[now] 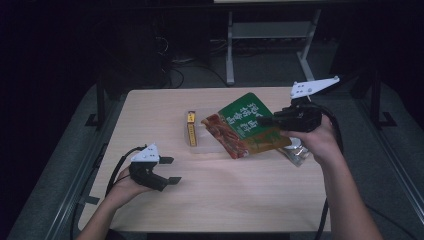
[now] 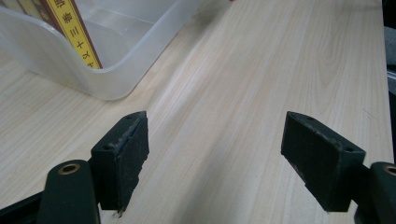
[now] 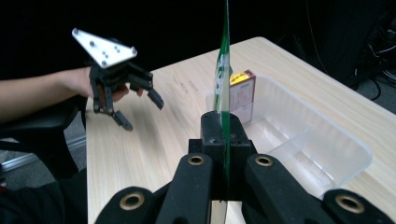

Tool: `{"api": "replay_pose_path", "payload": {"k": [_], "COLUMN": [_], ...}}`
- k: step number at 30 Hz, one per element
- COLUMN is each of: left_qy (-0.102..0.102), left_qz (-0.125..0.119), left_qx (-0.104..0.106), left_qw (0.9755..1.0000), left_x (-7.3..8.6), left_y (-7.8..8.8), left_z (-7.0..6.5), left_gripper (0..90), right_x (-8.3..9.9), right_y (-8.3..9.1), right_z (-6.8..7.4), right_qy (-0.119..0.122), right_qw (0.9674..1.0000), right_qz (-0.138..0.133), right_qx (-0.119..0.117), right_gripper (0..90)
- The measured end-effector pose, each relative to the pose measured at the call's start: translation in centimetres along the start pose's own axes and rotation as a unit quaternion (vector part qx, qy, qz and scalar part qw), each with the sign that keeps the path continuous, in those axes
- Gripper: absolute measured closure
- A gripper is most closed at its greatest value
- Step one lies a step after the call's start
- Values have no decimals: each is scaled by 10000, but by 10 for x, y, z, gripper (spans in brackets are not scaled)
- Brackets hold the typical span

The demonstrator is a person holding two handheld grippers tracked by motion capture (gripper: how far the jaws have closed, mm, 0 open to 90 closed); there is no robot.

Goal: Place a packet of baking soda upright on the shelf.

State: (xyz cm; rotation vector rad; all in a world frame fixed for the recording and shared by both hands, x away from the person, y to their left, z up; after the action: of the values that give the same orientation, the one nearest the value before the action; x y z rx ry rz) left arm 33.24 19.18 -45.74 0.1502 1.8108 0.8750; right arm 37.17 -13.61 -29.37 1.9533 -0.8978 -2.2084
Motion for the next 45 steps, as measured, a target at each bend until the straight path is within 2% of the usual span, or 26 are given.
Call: {"api": "replay_pose_path", "payload": {"k": [8,12,15,22,28,34,41,45], "left_qy": [1,-32,-25,-16,-35,-42,-98,-129], "left_qz": [60,118,121,115,130,179,290,343], "left_qx": [42,12,46,69,74,106,185,205], "left_qw": [10000,9999,9999,9999,9999,9998,9994,9991], "left_x": [4,5,6,7,7,8,10,11], "left_y": [-5,-7,-7,-8,-7,-9,-11,-13], "left_z": [-1,-1,-1,-1,-2,-2,-5,-6], "left_gripper": [181,180,180,179,179,177,177,176], "right_x": [-23,-35,-40,-49,-50,-44,-38,-36], "right_y": [-9,-22,-31,-44,-55,-64,-75,-83], "right_z": [-15,-23,-28,-36,-42,-51,-55,-58], "right_qy": [-109,-100,-88,-201,-264,-407,-437,-541], "right_qw": [9994,9985,9981,9977,9978,9963,9946,9926], "right_qz": [63,237,323,315,299,369,579,669], "right_qx": [330,478,514,560,537,658,747,854], "right_gripper": [900,900,900,900,900,900,900,900]}}
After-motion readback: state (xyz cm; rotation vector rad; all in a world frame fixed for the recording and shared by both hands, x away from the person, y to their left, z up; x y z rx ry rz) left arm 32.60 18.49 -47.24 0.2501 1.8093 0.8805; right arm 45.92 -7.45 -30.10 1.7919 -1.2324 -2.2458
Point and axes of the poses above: each handheld gripper's, and its own axes: y roughly backward along the jaws, x roughly out of its underside, z roughly to its left, the point moved 7 cm from there along -y, roughly forward along the jaws, and after that the axes turned 8 degrees about y, right-handed, at the moved point
